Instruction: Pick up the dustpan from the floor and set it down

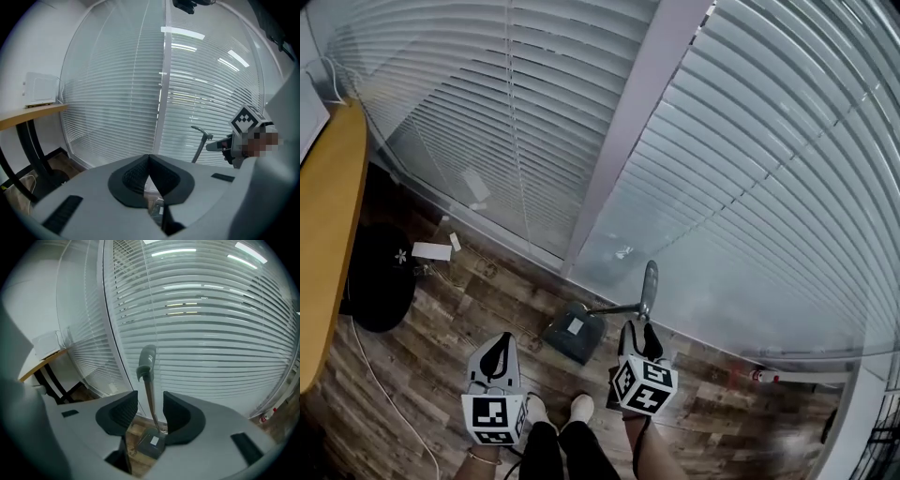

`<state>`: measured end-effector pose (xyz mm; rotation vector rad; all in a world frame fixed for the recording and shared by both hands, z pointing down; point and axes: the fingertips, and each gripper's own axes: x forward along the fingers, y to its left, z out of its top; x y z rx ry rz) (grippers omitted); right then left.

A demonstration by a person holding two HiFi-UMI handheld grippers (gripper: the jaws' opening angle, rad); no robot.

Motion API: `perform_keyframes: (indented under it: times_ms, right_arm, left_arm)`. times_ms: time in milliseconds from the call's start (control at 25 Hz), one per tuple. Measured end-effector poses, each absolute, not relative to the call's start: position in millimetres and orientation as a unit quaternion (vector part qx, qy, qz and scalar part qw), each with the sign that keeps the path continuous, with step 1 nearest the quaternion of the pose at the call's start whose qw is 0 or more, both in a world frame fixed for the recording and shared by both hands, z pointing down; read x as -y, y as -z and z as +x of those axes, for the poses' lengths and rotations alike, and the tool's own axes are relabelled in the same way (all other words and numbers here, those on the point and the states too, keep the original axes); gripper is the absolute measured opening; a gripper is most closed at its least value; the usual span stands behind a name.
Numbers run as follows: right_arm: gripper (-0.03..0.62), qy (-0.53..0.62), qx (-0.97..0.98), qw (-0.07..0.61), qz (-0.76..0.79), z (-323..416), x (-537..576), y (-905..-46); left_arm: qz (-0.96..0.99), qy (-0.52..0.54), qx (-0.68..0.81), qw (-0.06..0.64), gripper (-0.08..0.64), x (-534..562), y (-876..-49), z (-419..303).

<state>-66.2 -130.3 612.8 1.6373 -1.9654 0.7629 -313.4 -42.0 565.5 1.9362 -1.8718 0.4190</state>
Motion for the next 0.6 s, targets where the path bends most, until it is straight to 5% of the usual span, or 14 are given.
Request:
perform_keyframes:
  times_ms: [600]
  right_arm:
    - [0.173,-0.218,0.765,0.225,0.563,-69,98,-488]
  left_arm:
    - [0.707,-0.128,0.67,0.188,0.017,46,-455,-281]
